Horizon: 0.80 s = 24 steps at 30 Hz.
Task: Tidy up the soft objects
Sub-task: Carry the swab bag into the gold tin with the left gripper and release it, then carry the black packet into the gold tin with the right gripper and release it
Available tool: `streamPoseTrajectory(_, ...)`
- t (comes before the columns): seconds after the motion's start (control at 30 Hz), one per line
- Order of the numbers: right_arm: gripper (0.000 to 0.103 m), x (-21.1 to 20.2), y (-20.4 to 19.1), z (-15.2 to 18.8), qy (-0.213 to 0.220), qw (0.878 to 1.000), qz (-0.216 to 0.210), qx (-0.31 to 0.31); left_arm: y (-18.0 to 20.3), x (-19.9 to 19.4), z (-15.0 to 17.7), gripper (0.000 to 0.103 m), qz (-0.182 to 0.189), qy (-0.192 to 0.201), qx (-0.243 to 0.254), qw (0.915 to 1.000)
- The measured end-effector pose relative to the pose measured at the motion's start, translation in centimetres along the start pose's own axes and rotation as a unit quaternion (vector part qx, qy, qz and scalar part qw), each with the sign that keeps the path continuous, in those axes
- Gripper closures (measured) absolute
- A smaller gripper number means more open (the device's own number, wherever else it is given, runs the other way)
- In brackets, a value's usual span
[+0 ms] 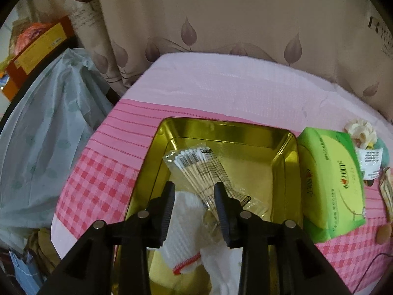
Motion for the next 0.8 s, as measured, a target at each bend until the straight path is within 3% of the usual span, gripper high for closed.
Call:
streamPoseTrajectory(0.5,0.061,0.0,0.0,-0.1,0.0,1.0,0.006,-0.004,-0.7,-5.4,3.9,0.069,-0.045,0.071,-0.016,0.9964)
streamPoseTrajectory(0.8,0.068,-0.8,-0.4,0.0,0.004,1.0,0.029,-0.012,-1.2,-4.4,4.3,0.069,-0.043,0.063,-0.018,0.9969)
Point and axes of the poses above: each gripper's, at about its wrist camera, not at the fingertips, and x roughly the way its jaws point, y to its right, z to its underside, the point moved 9 cm from there along x, roughly the way its jaws point, and after that the axes turned 1 degree about -z, right-handed, at the moved point
